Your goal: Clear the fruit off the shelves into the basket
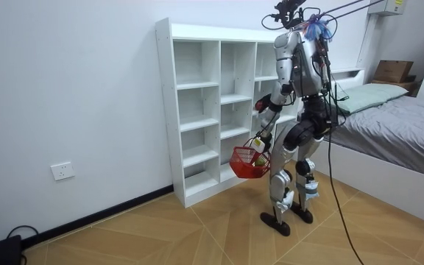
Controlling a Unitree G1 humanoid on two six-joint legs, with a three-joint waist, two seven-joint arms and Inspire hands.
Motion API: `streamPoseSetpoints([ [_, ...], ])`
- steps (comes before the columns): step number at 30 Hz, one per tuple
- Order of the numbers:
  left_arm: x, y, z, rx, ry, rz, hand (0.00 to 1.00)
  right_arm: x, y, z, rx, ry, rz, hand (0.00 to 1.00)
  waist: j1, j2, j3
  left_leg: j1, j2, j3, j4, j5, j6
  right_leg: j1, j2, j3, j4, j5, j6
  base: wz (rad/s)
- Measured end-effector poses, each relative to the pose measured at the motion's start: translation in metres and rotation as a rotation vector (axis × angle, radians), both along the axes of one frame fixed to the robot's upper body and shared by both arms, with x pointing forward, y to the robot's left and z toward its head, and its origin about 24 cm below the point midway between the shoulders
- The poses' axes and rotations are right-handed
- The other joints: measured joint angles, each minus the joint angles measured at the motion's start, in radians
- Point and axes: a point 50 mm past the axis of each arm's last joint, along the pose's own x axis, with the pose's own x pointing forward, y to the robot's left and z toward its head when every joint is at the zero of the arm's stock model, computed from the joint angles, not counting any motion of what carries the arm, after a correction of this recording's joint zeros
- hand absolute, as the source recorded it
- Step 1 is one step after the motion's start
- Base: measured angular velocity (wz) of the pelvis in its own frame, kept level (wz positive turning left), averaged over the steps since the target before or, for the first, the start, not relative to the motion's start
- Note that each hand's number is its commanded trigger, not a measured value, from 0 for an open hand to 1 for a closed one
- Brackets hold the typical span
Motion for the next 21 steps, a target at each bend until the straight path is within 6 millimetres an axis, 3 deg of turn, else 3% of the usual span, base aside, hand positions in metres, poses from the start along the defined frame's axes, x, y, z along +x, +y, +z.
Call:
streamPoseSetpoints([
  [21,-0.0016,0.0004,-0.0011,-0.012,0.014,0.01,1.0,0.0025,0.0019,0.0032,-0.054,0.003,0.024,1.0,-0.002,-0.003,-0.0018,0.008,0.001,0.01,-0.001,0.006,-0.001,-0.001,-0.001,0.007,0.012,-0.003,-0.006,-0.01],
])
